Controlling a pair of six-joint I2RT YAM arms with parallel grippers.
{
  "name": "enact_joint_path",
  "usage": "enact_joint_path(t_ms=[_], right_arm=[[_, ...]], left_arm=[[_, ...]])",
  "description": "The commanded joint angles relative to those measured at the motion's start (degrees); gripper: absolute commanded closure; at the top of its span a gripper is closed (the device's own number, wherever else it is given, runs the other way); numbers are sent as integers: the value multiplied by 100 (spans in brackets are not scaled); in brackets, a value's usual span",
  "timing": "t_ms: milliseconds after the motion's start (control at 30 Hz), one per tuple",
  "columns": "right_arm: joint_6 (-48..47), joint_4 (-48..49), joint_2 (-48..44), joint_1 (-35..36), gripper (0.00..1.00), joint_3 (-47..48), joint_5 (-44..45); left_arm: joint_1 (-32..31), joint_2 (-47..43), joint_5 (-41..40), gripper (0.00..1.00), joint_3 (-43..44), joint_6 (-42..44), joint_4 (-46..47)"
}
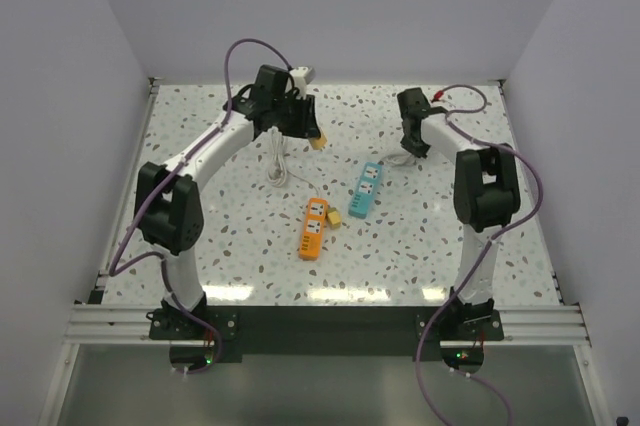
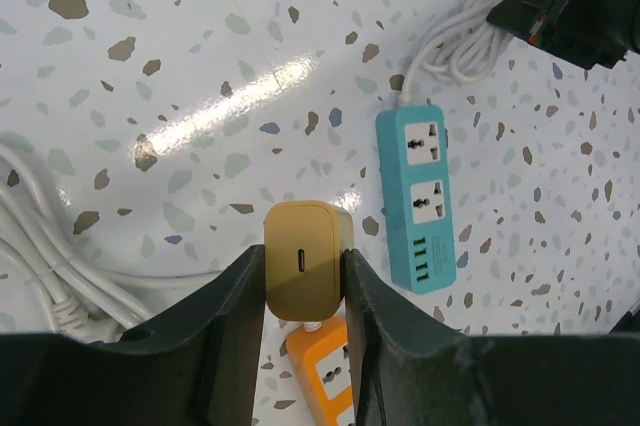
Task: Insert the plug
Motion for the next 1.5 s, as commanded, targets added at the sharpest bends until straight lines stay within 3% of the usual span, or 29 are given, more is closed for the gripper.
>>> enact_joint_path(t_ms=[0, 400, 733, 1100, 1300, 1467], right_arm=[[471, -786, -472, -223, 100, -145, 1482], [1174, -672, -964, -205, 100, -839, 596], [1869, -488, -1246, 269, 100, -1182, 164], [1905, -136, -1360, 287, 100, -1419, -64], [1790, -92, -1491, 296, 100, -1428, -187], [1650, -83, -1624, 287, 100, -1490, -310]], left_arm=[[-84, 32, -48, 100, 352, 126, -12], [-901, 480, -575, 100, 1046, 504, 321], [-1534, 322, -1541, 100, 537, 882, 1087], [-2123, 6, -2938, 100, -595, 382, 1763], [-2264, -275, -3220, 100, -1325, 91, 2413], [-2273, -320, -3309, 100, -1432, -163, 2730]])
